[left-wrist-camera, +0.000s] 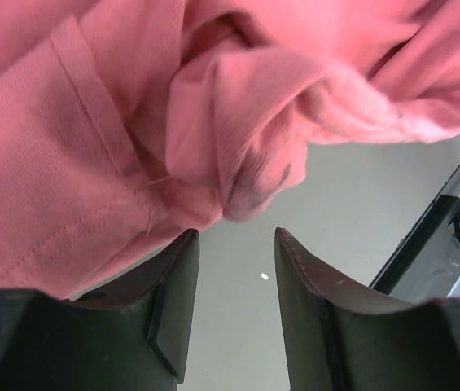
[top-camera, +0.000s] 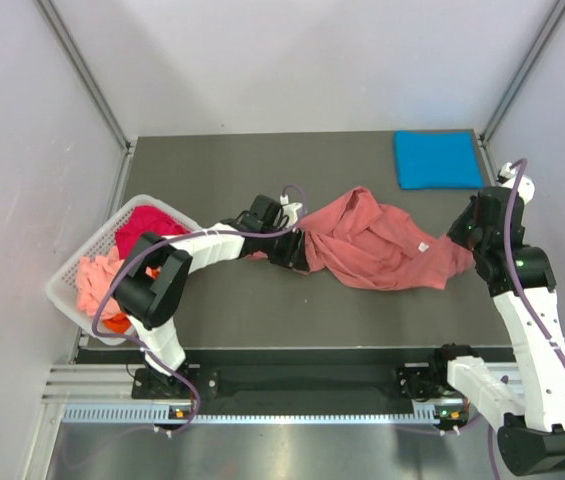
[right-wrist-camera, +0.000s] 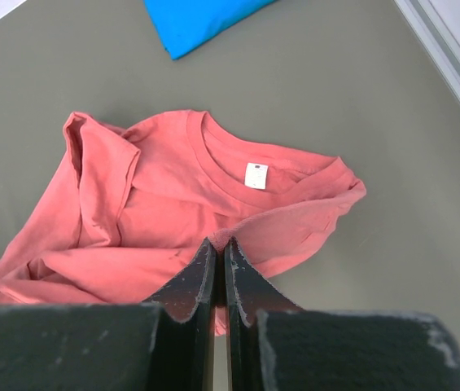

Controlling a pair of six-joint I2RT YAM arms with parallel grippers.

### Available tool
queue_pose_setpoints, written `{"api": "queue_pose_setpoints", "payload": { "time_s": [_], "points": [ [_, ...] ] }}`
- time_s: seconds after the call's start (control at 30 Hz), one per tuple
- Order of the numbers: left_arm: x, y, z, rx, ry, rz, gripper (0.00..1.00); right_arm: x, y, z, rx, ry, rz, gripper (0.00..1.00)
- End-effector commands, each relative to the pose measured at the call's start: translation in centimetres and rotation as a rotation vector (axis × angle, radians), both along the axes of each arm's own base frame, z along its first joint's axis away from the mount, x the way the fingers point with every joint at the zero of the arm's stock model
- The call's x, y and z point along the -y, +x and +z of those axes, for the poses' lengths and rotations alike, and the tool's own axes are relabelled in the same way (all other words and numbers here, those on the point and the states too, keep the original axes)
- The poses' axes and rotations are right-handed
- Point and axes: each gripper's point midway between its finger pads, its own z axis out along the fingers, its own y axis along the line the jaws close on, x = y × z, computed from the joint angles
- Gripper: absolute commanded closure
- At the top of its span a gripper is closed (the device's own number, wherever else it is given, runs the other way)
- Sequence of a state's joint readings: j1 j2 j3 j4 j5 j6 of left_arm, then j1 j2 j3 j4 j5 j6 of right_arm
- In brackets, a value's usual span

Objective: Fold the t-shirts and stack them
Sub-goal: Flatten the tshirt out

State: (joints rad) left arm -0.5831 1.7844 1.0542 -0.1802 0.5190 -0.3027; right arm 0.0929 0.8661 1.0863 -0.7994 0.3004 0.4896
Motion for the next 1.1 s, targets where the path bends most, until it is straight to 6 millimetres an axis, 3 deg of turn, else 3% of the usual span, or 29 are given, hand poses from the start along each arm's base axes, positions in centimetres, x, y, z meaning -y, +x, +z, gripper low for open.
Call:
{"api": "queue_pose_setpoints", "payload": {
  "time_s": [0.0, 0.2, 0.37, 0.63, 0.73, 0.77, 0.8, 0.87, 0.97, 1.03, 1.07],
  "points": [
    [1.4, 1.2, 2.2, 0.092, -0.090, -0.009, 0.53, 0.3, 0.6, 1.1, 0.052, 0.001, -0.005, 1.00],
    [1.7, 1.5, 1.2, 0.081, -0.092, -0.003, 0.54, 0.2, 0.7, 1.0, 0.050, 0.002, -0.001, 1.00],
    [2.2, 1.5, 1.5, 0.087, -0.127, -0.010, 0.58, 0.3, 0.7, 0.8, 0.046, -0.001, -0.005, 1.00],
    [2.8, 0.4, 0.9, 0.061, -0.144, -0.027, 0.64, 0.2, 0.8, 0.5, 0.042, 0.005, -0.003, 1.00],
    [3.0, 0.1, 0.8, 0.051, -0.145, -0.028, 0.72, 0.2, 0.8, 0.2, 0.036, 0.005, -0.003, 1.00],
    [3.0, 0.0, 0.7, 0.045, -0.140, -0.028, 0.78, 0.2, 0.8, 0.1, 0.033, 0.004, -0.006, 1.00],
    [3.1, 0.0, 0.8, 0.041, -0.139, -0.025, 0.91, 0.2, 0.8, 0.1, 0.033, 0.004, -0.003, 1.00],
    [2.5, -0.3, 0.8, 0.013, -0.093, -0.010, 1.00, 0.6, 0.9, 0.1, 0.029, -0.009, -0.022, 1.00],
    [1.3, -0.2, 3.1, 0.023, -0.024, 0.035, 1.00, 1.9, 1.2, 1.4, 0.044, -0.037, -0.089, 1.00],
    [0.2, 1.6, 5.3, 0.094, 0.048, 0.114, 1.00, 2.4, 1.5, 2.5, 0.055, -0.045, -0.114, 1.00],
    [-1.3, 0.8, 6.2, 0.080, 0.113, 0.127, 1.00, 3.0, 2.1, 3.9, 0.075, -0.044, -0.137, 1.00]
  ]
}}
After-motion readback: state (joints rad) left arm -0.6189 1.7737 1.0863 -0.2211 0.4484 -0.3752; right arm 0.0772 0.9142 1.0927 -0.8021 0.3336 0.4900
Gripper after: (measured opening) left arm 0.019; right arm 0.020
